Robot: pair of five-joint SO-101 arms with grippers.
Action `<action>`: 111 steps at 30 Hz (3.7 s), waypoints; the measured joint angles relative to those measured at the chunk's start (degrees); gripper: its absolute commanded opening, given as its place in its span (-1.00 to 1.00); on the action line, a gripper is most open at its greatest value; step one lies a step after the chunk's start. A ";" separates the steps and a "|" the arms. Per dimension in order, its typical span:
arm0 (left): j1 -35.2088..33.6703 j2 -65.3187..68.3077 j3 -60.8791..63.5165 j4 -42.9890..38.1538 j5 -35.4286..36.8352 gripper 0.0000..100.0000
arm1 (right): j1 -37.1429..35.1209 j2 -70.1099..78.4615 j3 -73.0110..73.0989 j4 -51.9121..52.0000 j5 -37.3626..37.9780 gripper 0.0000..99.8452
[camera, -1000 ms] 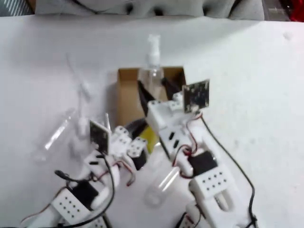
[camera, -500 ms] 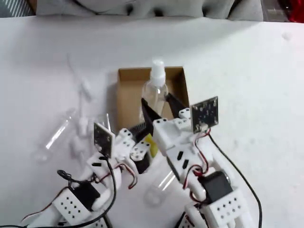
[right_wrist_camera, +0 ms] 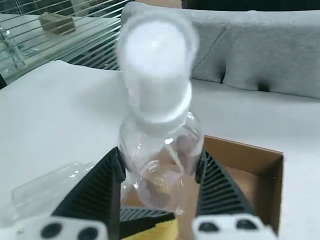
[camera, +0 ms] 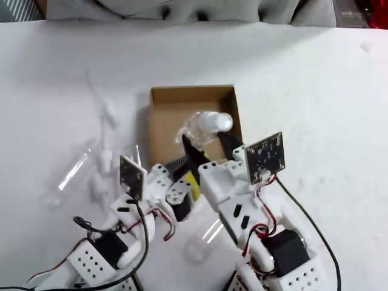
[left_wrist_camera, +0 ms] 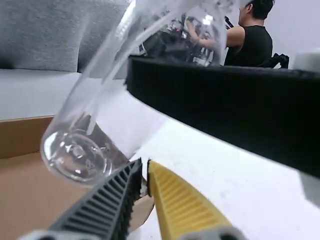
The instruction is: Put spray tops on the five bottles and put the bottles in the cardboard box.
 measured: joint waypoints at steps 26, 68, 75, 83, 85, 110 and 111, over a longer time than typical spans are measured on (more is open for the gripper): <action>-44.04 0.00 2.73 13.98 0.00 -0.95 | 16.53 44.84 -3.08 -31.38 2.46 -0.97; -45.19 0.00 2.73 14.59 0.00 -0.95 | 19.60 90.11 -27.96 -41.67 3.69 -0.97; -45.19 0.00 2.73 14.59 0.00 -0.95 | 19.60 90.81 -28.31 -42.11 3.69 -0.97; -45.19 0.00 2.73 14.59 0.00 -0.95 | 19.60 90.81 -28.31 -42.11 3.69 -0.96; -45.19 0.00 2.73 14.59 0.00 -0.95 | 19.60 90.81 -28.31 -42.11 3.69 -0.96; -45.19 0.00 2.73 14.59 0.00 -0.95 | 19.60 90.81 -28.48 -41.93 3.69 -0.96; -45.19 0.00 2.73 14.59 0.00 -0.95 | 19.60 90.81 -28.48 -41.58 3.69 -0.96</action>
